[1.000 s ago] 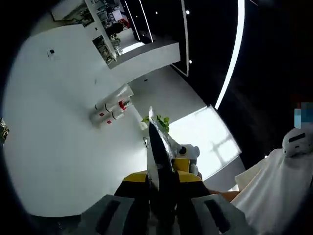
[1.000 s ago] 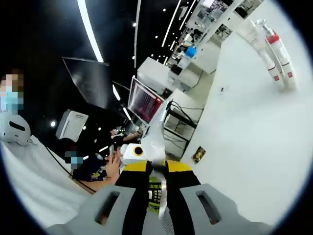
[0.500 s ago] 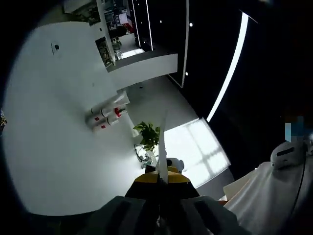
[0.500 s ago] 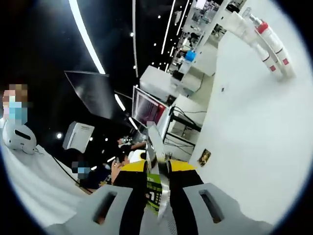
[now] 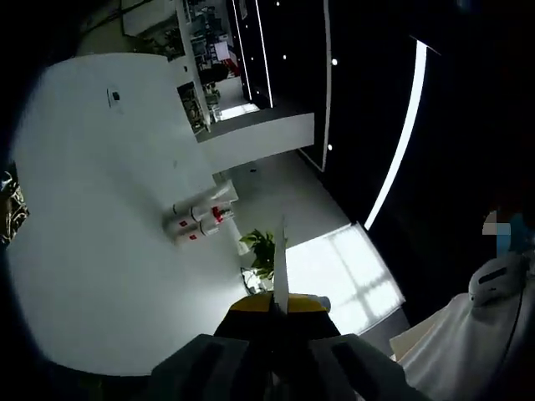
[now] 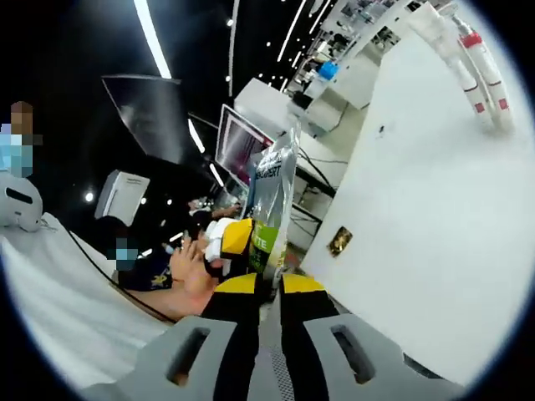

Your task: Arrange the skincare products in the storage area until every visible bottle or jar stands upright without overlapping.

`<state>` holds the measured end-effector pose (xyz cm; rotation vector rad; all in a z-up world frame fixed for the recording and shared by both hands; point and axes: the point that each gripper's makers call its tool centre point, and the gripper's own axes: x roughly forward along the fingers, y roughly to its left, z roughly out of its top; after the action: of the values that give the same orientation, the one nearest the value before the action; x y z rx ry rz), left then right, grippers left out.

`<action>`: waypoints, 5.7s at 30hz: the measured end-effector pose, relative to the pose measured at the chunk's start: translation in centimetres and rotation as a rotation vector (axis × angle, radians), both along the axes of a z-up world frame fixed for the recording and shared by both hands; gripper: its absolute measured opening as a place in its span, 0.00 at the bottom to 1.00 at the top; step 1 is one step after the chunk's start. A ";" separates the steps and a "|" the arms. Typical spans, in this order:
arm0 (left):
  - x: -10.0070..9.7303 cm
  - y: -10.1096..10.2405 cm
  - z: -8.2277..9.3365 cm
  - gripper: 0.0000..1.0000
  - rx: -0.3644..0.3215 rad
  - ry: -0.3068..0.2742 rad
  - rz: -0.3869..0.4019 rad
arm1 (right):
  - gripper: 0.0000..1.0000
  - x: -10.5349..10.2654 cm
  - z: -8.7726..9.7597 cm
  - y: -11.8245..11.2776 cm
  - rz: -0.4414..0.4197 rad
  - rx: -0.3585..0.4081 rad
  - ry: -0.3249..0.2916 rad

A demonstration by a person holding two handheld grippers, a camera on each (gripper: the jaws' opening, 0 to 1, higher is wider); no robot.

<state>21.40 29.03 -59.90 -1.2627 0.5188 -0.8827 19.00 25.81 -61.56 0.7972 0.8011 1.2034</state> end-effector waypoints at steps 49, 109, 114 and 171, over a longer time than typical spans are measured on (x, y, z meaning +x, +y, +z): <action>-4.2 -4.9 0.4 0.03 0.016 -0.030 -0.318 | 0.00 4.7 4.9 -0.5 -0.144 0.232 0.098; 20.1 -3.6 -8.2 0.01 0.208 0.139 -0.157 | 0.66 3.4 -8.6 -10.9 -0.275 -0.939 -0.622; 21.1 -4.9 -11.0 0.01 0.227 0.202 -0.158 | 0.64 3.5 -8.7 -11.2 -0.279 -0.959 -0.632; 21.9 -6.3 -18.1 0.35 0.909 0.143 -0.134 | 0.59 3.3 -9.2 -11.6 -0.256 -0.998 -0.642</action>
<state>43.31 22.77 -77.97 -0.4585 0.9874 -0.5456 22.31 14.18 -70.79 -0.3014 0.6154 0.6181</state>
